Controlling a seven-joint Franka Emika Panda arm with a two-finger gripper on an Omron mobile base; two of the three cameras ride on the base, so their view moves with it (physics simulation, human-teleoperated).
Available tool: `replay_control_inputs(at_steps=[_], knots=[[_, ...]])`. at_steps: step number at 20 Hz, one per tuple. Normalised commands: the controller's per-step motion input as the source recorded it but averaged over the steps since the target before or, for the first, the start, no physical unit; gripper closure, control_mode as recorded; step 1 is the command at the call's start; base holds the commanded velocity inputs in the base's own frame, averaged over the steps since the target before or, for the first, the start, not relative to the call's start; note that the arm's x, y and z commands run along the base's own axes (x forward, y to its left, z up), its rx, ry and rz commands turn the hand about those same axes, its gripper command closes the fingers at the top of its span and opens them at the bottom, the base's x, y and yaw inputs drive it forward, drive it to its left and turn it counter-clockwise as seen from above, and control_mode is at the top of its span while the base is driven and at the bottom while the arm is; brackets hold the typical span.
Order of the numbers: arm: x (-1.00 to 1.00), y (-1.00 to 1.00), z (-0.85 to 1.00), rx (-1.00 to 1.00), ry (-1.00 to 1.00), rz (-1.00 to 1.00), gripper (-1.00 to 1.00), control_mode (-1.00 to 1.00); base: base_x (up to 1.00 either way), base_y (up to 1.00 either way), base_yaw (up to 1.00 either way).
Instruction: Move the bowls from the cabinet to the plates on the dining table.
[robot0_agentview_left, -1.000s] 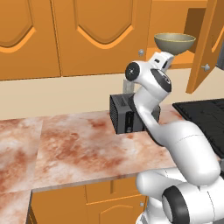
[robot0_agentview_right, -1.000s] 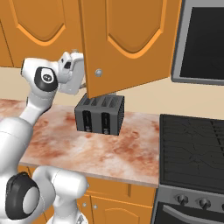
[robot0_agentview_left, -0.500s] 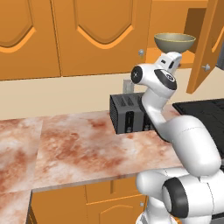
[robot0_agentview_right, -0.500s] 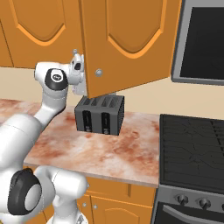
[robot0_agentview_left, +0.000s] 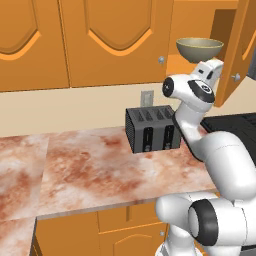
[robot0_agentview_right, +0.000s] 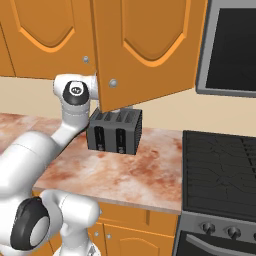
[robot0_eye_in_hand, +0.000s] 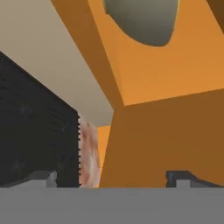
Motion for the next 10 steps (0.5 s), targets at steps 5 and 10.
replay_control_inputs(at_steps=[5,10], knots=[[-0.63,-0.75,0.09,-0.06,-0.1,-0.09,-1.0,-1.0,0.0,0.0,0.0],[-0.74,-0.77,0.11,-0.06,-0.13,-0.11,-1.0,-1.0,0.0,0.0,0.0]])
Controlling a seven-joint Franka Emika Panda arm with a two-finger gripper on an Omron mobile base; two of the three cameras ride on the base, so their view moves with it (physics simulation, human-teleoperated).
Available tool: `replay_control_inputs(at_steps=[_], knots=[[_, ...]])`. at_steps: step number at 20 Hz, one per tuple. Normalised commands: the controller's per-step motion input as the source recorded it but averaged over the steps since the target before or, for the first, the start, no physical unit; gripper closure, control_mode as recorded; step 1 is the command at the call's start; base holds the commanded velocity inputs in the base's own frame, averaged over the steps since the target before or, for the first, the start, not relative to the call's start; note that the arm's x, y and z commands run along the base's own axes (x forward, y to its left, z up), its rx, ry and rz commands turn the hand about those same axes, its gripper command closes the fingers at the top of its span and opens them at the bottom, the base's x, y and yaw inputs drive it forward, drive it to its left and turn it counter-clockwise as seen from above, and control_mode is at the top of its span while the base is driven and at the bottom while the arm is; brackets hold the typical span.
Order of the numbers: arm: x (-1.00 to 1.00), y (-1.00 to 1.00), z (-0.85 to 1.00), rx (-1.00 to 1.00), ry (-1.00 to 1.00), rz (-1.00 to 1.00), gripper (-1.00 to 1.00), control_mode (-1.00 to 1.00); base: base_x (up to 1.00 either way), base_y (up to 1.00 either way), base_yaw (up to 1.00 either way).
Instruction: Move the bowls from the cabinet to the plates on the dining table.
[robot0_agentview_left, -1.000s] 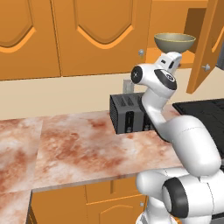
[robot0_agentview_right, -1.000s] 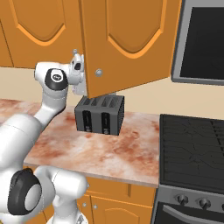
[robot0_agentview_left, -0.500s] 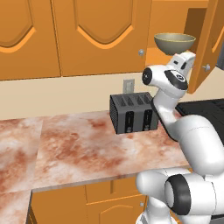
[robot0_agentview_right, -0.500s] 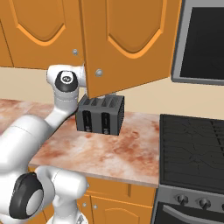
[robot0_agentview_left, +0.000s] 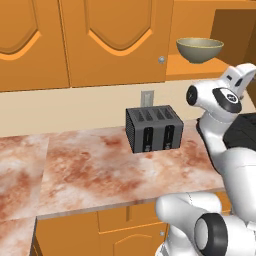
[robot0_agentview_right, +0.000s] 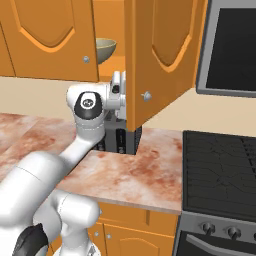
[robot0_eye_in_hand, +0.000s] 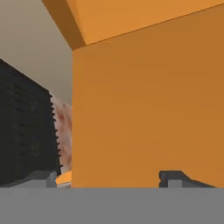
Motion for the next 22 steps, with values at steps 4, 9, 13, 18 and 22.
replay_control_inputs(at_steps=[4,9,13,18,22], knots=[[-0.57,-0.74,0.04,-0.05,-0.11,-0.11,-1.0,-1.0,0.0,0.0,0.0],[-0.24,-0.69,0.0,-0.04,-0.07,-0.1,-1.0,-1.0,0.0,0.0,0.0],[-0.01,-0.59,0.0,-0.04,-0.02,-0.1,-1.0,-1.0,0.0,0.0,0.0],[0.0,-0.42,0.0,-0.06,0.0,-0.09,-1.0,-1.0,0.0,0.0,0.0],[0.0,0.05,0.0,-0.02,0.0,-0.04,-1.0,-1.0,0.0,0.0,0.0]])
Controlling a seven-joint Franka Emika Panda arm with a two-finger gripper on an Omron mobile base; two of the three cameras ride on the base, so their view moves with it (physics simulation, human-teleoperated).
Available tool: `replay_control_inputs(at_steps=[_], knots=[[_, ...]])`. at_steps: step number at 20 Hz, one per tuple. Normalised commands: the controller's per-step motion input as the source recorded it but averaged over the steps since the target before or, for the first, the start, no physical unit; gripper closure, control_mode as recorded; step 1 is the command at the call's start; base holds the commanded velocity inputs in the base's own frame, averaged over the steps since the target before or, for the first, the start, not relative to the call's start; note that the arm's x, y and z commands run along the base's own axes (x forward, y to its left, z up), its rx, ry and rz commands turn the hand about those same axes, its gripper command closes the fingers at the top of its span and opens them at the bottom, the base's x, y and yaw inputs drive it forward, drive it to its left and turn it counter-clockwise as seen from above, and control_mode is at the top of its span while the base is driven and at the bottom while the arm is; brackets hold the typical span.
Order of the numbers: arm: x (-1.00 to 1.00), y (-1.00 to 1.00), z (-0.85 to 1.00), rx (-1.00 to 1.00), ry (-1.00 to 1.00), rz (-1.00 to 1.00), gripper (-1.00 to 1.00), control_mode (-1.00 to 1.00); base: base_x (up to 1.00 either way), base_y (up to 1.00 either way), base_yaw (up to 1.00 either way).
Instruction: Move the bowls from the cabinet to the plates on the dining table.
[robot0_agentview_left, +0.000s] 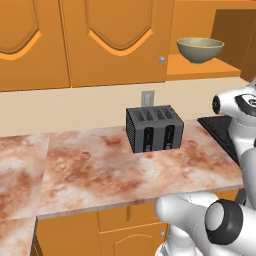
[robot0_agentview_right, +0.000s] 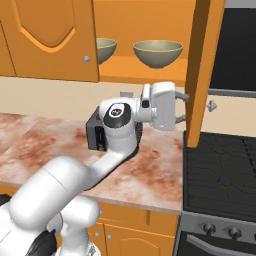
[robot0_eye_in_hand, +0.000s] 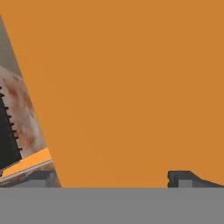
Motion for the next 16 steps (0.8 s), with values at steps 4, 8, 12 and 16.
replay_control_inputs(at_steps=[4,8,12,16], knots=[[-0.08,0.41,0.1,0.09,-0.06,0.0,-1.0,-1.0,0.0,0.0,0.0],[-0.12,0.49,0.16,0.22,-0.08,0.0,-1.0,-1.0,0.0,0.0,0.0],[0.0,0.62,0.16,0.29,-0.1,0.0,-1.0,-1.0,0.0,0.0,0.0],[0.0,0.67,0.17,0.3,-0.1,0.0,-1.0,-1.0,0.0,0.0,0.0]])
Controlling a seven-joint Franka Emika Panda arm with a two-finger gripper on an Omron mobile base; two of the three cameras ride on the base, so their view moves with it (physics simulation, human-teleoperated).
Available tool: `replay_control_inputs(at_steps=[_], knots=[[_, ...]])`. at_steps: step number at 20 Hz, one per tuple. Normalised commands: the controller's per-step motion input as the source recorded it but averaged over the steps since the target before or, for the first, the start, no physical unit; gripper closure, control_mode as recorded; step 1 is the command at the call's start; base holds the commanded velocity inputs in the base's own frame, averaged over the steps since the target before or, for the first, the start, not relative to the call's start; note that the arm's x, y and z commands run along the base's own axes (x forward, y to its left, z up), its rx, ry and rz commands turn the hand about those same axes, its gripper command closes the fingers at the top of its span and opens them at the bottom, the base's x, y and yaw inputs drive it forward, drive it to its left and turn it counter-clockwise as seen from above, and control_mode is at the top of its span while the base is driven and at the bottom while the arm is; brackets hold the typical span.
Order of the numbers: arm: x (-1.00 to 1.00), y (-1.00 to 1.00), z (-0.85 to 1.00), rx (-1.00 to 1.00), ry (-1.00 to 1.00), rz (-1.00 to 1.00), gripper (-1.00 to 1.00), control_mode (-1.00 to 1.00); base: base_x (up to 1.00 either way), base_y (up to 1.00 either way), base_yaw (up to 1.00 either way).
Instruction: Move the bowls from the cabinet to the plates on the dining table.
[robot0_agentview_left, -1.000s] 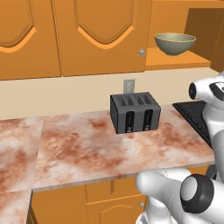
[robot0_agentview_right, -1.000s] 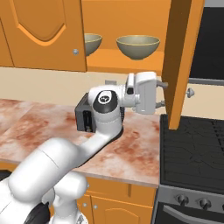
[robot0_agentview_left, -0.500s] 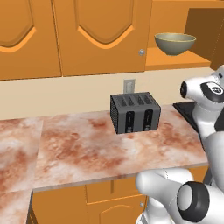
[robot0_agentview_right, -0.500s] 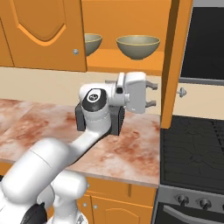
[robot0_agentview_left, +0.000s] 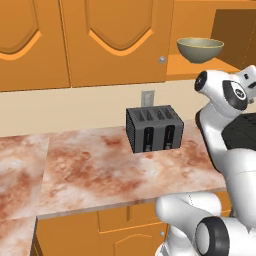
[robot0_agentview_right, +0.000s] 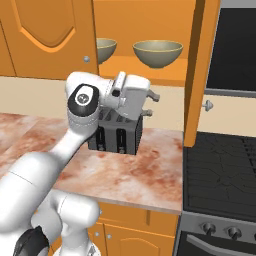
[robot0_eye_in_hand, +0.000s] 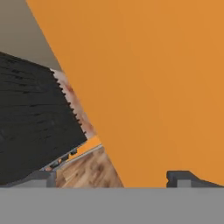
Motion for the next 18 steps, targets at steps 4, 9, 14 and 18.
replay_control_inputs(at_steps=[4,9,14,18], knots=[[0.0,0.68,0.07,0.17,-0.17,0.0,-1.0,-1.0,0.0,0.0,0.0],[0.0,0.64,0.01,0.07,-0.23,0.0,-1.0,-1.0,0.0,0.0,0.0],[0.0,0.55,0.01,0.14,-0.21,0.01,-1.0,-1.0,0.0,0.0,0.0],[0.0,0.3,0.22,0.2,-0.18,0.06,-1.0,-1.0,0.0,0.0,0.0]])
